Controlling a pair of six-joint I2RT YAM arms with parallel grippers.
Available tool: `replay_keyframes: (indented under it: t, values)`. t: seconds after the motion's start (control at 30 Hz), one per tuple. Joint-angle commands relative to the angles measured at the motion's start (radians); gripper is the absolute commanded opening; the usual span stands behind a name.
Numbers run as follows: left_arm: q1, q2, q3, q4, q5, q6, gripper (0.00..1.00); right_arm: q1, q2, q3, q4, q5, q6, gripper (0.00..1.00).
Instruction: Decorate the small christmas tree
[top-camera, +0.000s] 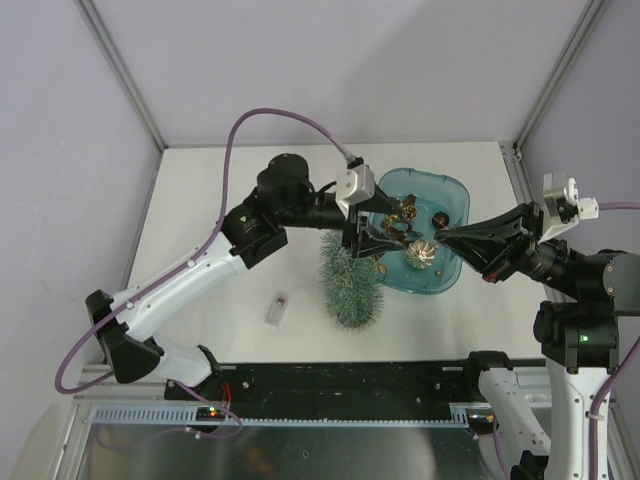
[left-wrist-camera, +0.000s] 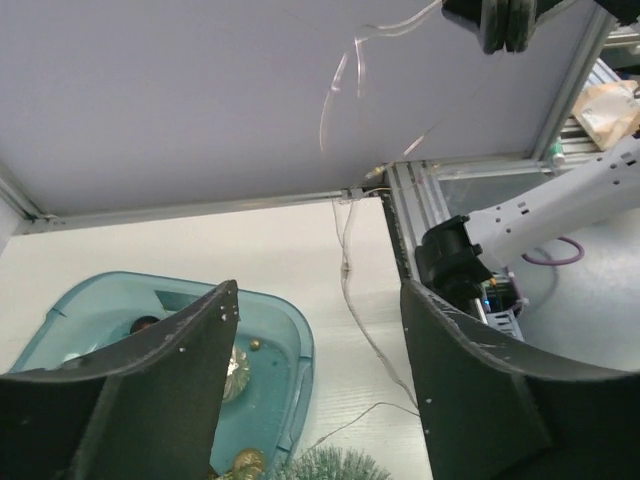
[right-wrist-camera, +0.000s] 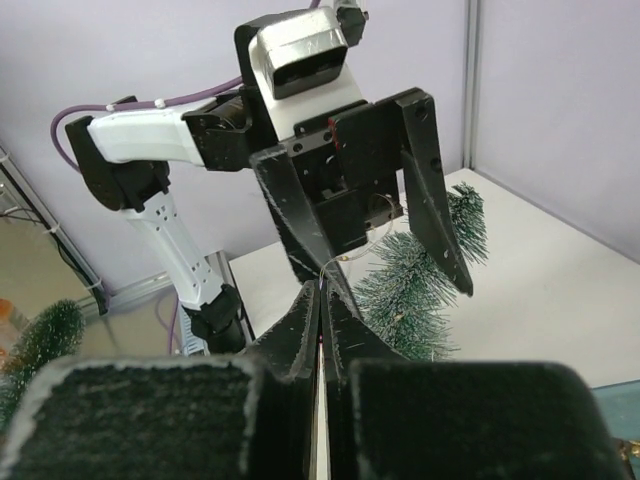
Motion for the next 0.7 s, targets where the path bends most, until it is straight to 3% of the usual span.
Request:
replay_keyframes:
  t: [0.0,0.1,0.2,0.37,0.53,0.67]
  values:
    - [-0.019,-0.019,0.042,-0.036,0.031,0.039,0.62,0.006,-0.004,0.030,0.088,-0.040,0.019,0.00]
    - [-0.027,-0.072,0.000,-0.062,0.042,0.065,0.32,0.006,0.009,0.030,0.128,-0.032,0.019,0.00]
    - [-0.030,-0.129,-0.042,-0.096,0.030,0.087,0.13,0.020,0.042,0.031,0.181,0.000,0.017,0.00]
    - [-0.029,-0.210,-0.082,-0.145,-0.003,0.128,0.05,0.091,0.109,0.031,0.175,0.131,-0.132,0.00]
    - [-0.028,-0.238,-0.090,-0.178,-0.016,0.148,0.02,0.331,0.214,0.062,-0.001,0.378,-0.531,0.00]
    - [-0.028,-0.258,-0.098,-0.199,-0.018,0.155,0.01,0.463,0.233,0.087,-0.013,0.453,-0.640,0.00]
